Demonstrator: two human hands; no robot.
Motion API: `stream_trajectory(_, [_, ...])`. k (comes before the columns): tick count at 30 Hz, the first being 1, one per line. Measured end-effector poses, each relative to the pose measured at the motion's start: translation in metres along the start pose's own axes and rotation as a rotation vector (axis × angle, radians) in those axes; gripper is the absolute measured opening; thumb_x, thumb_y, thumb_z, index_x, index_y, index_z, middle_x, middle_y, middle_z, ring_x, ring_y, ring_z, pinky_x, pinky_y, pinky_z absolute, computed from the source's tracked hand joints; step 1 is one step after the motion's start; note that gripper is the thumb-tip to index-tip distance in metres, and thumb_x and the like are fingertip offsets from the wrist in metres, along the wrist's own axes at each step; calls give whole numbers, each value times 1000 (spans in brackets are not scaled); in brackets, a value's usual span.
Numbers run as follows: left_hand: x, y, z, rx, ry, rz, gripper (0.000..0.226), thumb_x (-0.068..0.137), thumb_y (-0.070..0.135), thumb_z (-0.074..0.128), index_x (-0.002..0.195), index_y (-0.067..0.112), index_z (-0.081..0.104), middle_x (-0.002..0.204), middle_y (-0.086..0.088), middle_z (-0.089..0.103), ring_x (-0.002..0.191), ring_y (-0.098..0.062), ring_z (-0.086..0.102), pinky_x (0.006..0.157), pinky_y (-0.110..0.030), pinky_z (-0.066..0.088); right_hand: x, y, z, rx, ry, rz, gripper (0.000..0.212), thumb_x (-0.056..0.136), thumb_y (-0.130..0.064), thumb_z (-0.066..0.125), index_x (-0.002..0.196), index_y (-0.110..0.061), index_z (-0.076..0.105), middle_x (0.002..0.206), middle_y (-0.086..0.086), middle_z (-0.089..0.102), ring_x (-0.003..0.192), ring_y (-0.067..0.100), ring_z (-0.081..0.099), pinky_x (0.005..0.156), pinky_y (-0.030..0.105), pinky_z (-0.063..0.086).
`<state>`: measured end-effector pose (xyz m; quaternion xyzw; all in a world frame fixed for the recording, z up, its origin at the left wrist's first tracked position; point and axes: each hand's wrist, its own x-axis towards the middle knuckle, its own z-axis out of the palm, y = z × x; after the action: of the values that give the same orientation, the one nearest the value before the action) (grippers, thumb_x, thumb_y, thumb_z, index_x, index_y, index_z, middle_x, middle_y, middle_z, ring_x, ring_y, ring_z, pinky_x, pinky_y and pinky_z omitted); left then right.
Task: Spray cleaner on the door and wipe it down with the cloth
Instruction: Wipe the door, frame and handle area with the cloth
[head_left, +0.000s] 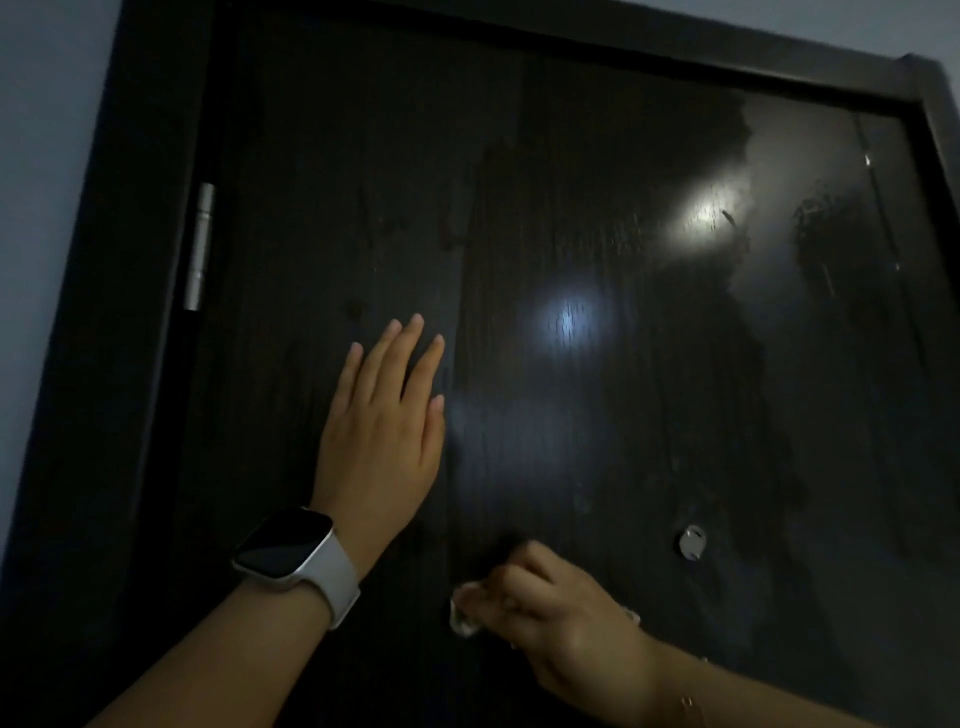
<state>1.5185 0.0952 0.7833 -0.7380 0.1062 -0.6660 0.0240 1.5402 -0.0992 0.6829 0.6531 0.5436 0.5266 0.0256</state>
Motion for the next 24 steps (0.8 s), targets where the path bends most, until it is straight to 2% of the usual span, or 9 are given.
stream_trajectory(4, [-13, 12, -9, -61, -43, 9, 51, 98, 31, 29, 145, 15, 38, 155, -7, 31, 144, -21, 26, 119, -42, 16, -21, -13, -11, 95, 14, 58, 31, 103, -18, 40, 117, -12, 67, 97, 1, 54, 84, 18, 49, 65, 28, 46])
stream_trajectory(7, [-14, 30, -15, -112, -47, 20, 50, 97, 30, 31, 144, 16, 40, 155, -6, 31, 145, -20, 25, 119, -41, 15, -35, 2, -43, 88, 232, 274, 22, 95, -13, 58, 114, -19, 69, 98, -11, 46, 88, 9, 47, 73, 21, 41])
stream_trajectory(9, [-9, 50, -17, -139, -51, 34, 50, 97, 30, 32, 144, 16, 40, 155, -6, 31, 145, -19, 24, 119, -40, 13, -42, 23, -73, 5, 363, 398, 25, 93, -11, 58, 113, -20, 69, 96, -16, 39, 86, 6, 45, 74, 18, 40])
stream_trajectory(12, [7, 91, -15, -167, -41, 61, 50, 98, 31, 31, 145, 17, 38, 155, -6, 30, 145, -19, 23, 118, -38, 11, -59, 65, -123, -89, 454, 554, 27, 91, -13, 52, 108, -15, 73, 88, -4, 45, 79, 17, 50, 67, 29, 45])
stream_trajectory(14, [21, 127, -12, -184, -22, 75, 49, 98, 30, 32, 146, 18, 36, 155, -5, 30, 145, -18, 23, 119, -37, 10, -79, 93, -151, -107, 497, 624, 25, 88, -11, 57, 107, -14, 74, 87, 0, 47, 77, 16, 52, 67, 27, 45])
stream_trajectory(19, [58, 219, 10, -233, 14, 94, 51, 98, 33, 29, 147, 20, 35, 156, -5, 30, 146, -19, 22, 119, -37, 11, -134, 160, -200, -130, 544, 688, 17, 90, -10, 65, 104, -11, 75, 83, -5, 44, 74, 8, 47, 66, 16, 40])
stream_trajectory(22, [79, 262, 29, -221, 23, 73, 53, 96, 34, 28, 147, 19, 37, 156, -5, 30, 145, -19, 23, 119, -37, 11, -165, 206, -221, -136, 557, 690, 20, 90, -8, 65, 108, -10, 73, 85, -2, 46, 77, 14, 50, 69, 23, 44])
stream_trajectory(24, [92, 285, 44, -202, 17, 59, 50, 99, 32, 32, 147, 20, 35, 157, -4, 28, 146, -19, 21, 119, -37, 10, -182, 242, -233, -132, 561, 703, 22, 90, -9, 65, 111, -9, 72, 84, -6, 44, 79, 15, 51, 70, 22, 44])
